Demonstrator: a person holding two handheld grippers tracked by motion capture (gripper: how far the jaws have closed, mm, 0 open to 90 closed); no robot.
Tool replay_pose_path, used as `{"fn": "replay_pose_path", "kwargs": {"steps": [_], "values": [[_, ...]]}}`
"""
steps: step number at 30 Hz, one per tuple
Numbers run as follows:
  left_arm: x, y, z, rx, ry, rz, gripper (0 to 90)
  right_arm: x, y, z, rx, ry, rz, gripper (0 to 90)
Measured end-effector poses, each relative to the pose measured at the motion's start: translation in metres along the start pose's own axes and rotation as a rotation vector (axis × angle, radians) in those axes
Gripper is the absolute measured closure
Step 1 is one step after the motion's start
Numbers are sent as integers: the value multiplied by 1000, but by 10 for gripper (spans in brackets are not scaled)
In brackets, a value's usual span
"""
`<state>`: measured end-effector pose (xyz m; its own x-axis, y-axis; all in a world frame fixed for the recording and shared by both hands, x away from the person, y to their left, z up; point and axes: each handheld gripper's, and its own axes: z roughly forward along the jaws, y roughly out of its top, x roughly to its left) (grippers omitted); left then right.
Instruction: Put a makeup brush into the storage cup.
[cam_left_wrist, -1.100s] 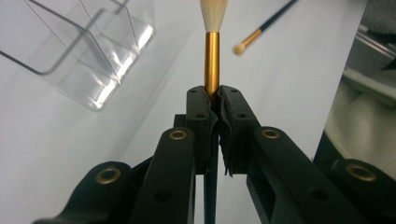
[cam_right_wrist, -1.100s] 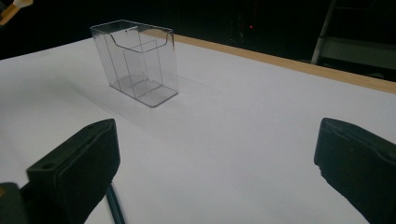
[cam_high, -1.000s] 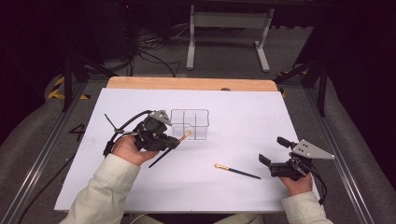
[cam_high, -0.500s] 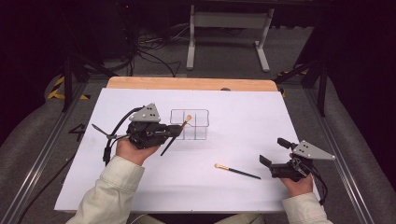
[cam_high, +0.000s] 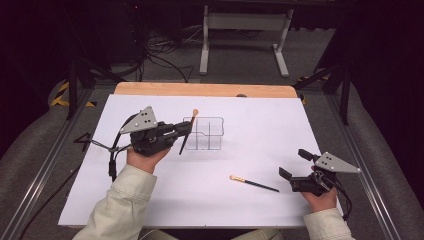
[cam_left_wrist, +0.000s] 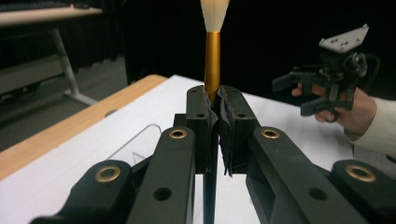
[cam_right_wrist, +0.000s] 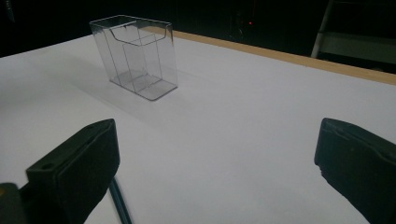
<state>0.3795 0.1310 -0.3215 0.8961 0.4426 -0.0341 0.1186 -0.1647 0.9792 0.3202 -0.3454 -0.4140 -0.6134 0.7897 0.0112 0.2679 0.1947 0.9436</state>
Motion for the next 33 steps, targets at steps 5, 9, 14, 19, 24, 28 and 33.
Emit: {"fn": "replay_pose_path", "kwargs": {"steps": [5, 9, 14, 19, 24, 28, 33], "values": [[5, -5, 5, -55, -12, -15, 831, 0, -1, -2, 1, -3, 0, 5], [11, -7, 8, -112, -19, -26, 832, 0, -1, -3, 1, -4, 2, 5], [15, -8, 13, -136, -9, -31, 831, -1, -2, -3, 1, -5, 1, 5], [23, -10, 20, -147, 7, -44, 831, 0, -3, -4, 2, -5, 1, 5], [27, -10, 26, -171, 6, -52, 832, 0, -4, -6, 2, -9, 1, 5], [28, -8, 31, -169, 29, -21, 831, 0, -5, -9, 3, -13, 5, 5], [32, -7, 37, -187, 34, -21, 831, 0, -7, -13, 3, -23, 8, 5]]}}
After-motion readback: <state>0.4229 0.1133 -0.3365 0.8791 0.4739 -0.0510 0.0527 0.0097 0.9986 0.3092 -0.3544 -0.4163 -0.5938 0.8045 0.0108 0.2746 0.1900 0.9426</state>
